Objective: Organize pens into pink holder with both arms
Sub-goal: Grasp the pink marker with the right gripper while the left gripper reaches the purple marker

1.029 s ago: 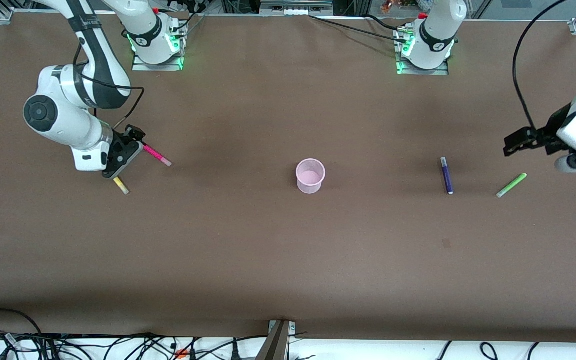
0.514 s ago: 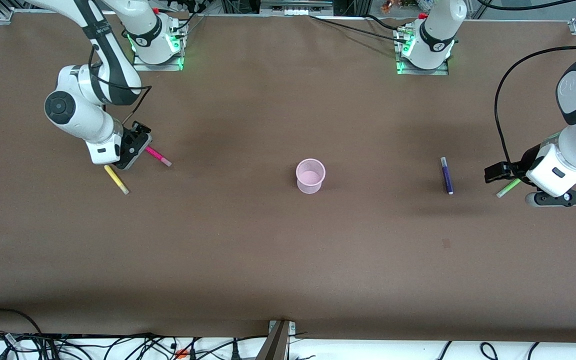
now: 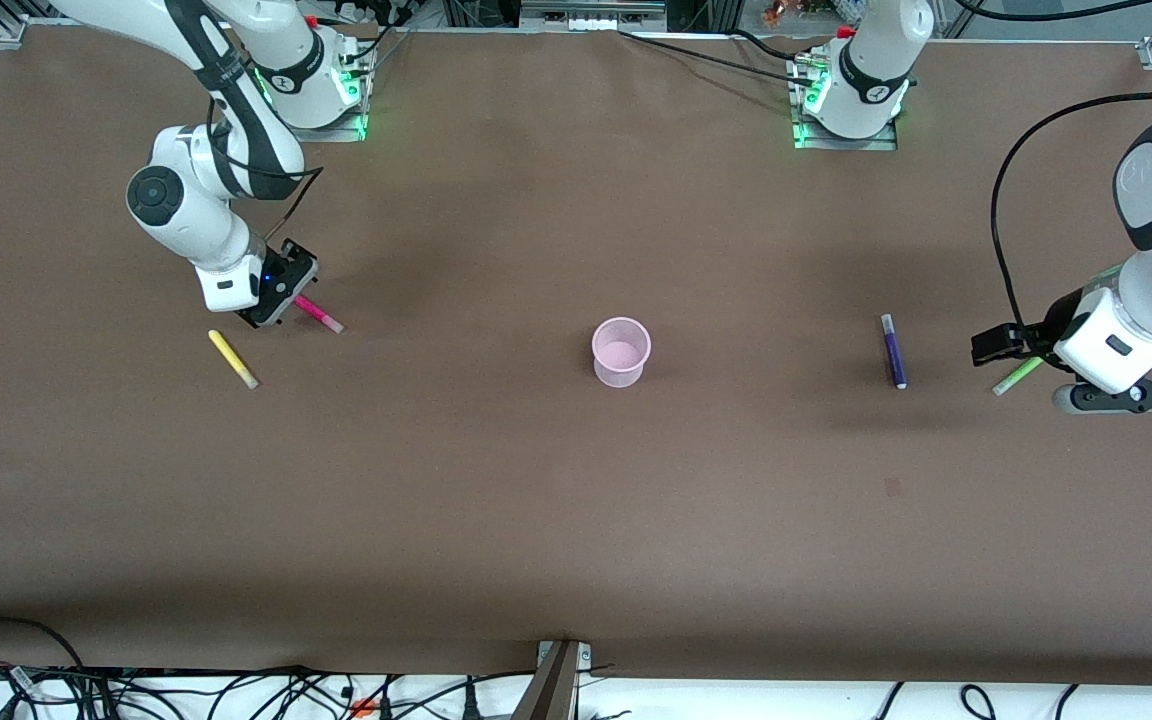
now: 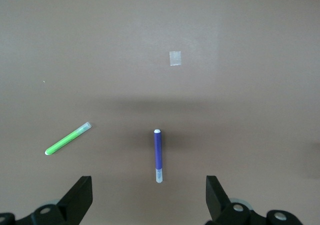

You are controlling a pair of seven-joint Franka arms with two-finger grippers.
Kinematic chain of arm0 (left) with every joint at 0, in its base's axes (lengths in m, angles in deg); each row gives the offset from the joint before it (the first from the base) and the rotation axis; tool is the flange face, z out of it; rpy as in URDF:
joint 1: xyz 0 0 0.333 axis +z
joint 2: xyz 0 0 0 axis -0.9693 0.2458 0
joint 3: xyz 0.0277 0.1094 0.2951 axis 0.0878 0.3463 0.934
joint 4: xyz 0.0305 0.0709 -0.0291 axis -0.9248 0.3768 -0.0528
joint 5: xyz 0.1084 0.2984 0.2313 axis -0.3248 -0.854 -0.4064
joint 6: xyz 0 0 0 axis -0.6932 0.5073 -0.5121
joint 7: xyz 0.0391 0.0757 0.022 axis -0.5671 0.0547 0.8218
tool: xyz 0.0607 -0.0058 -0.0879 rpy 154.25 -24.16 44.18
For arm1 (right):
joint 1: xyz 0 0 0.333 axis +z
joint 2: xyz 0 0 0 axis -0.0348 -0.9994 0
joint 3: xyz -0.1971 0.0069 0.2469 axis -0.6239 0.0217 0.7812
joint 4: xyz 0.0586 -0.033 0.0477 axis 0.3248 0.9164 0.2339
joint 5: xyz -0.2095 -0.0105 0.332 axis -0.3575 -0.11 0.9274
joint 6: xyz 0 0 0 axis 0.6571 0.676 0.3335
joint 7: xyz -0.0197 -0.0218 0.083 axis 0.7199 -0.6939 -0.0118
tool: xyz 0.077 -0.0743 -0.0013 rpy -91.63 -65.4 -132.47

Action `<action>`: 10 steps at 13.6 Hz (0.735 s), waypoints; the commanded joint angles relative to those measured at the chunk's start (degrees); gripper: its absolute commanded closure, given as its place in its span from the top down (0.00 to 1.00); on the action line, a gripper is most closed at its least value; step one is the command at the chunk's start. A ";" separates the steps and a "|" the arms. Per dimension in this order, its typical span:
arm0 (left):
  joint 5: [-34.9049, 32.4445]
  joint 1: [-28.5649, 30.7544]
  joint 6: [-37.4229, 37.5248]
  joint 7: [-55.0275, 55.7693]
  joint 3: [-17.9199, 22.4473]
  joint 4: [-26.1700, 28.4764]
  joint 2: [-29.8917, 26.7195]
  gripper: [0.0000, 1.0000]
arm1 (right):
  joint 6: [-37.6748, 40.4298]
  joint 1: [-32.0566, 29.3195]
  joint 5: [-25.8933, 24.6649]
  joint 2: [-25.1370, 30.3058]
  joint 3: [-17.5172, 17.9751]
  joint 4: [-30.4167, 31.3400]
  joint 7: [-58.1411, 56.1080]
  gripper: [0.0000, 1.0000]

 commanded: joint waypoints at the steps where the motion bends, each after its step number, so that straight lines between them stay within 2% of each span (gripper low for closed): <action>1: -0.81 0.88 -0.96 -1.35 -0.33 1.58 -1.23 1.00 | -2.68 -0.08 0.11 -0.16 -0.17 1.25 -1.69 0.96; 3: -0.81 1.32 -3.22 -1.35 -0.33 3.15 -0.88 1.00 | -3.12 -0.08 0.20 -0.24 -0.17 1.42 -1.78 0.91; 5: -0.81 2.63 -8.05 -1.35 -0.24 8.67 -2.36 1.00 | -4.69 -0.08 0.20 -1.21 -0.17 1.51 -2.39 0.82; 7: -0.90 3.08 -8.78 -1.78 -0.33 9.75 -2.81 1.00 | -6.89 -0.08 0.20 -2.61 -0.17 1.51 -2.74 0.82; 9: -1.33 3.25 -12.88 -2.58 -0.33 12.89 -2.28 1.00 | -7.25 -0.08 0.20 -2.79 -0.17 1.60 -2.83 0.70; 10: -2.90 3.51 -17.00 -2.58 -0.42 16.83 -2.89 1.00 | -7.25 -0.08 0.20 -2.79 -0.17 1.69 -3.01 0.63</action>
